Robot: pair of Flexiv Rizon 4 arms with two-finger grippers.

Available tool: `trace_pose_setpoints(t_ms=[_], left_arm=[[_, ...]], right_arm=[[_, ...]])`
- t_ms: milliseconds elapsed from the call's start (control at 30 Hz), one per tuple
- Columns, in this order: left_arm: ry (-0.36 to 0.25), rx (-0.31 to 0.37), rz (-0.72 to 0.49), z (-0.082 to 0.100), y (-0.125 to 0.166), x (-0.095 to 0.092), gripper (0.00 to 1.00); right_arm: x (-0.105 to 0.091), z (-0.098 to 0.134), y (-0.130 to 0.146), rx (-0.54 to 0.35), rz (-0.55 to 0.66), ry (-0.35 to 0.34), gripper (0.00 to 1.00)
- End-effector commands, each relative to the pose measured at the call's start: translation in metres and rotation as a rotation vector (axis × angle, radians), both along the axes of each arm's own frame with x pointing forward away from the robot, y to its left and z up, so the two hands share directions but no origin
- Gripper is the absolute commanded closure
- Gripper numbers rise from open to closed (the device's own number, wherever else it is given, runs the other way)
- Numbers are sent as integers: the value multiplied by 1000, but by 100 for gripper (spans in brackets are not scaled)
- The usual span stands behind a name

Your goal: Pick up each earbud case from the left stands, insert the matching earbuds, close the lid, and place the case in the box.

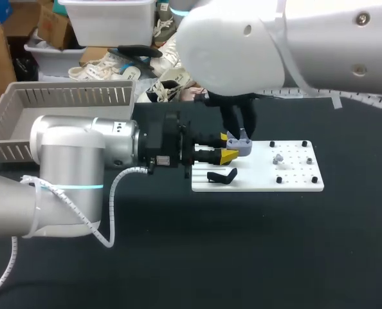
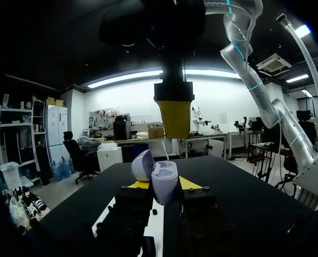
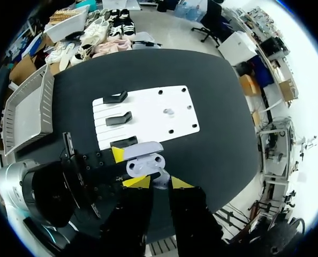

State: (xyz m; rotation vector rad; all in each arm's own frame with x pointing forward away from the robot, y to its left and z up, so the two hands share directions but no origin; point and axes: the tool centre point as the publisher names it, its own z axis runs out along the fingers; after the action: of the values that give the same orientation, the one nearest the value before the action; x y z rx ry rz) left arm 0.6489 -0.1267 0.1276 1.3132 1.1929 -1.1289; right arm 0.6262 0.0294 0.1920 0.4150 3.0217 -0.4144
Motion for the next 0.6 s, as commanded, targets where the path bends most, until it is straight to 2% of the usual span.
trace_pose_setpoints(t_ms=[33,200,600], left_arm=[[-1,-3,2,0,0,0,100],[-1,-3,2,0,0,0,100],[-1,-3,2,0,0,0,100]], right_arm=[[2,2,2,-5,-12,9,100],[0,1,0,16,-48,4,100],[0,1,0,16,-48,4,100]])
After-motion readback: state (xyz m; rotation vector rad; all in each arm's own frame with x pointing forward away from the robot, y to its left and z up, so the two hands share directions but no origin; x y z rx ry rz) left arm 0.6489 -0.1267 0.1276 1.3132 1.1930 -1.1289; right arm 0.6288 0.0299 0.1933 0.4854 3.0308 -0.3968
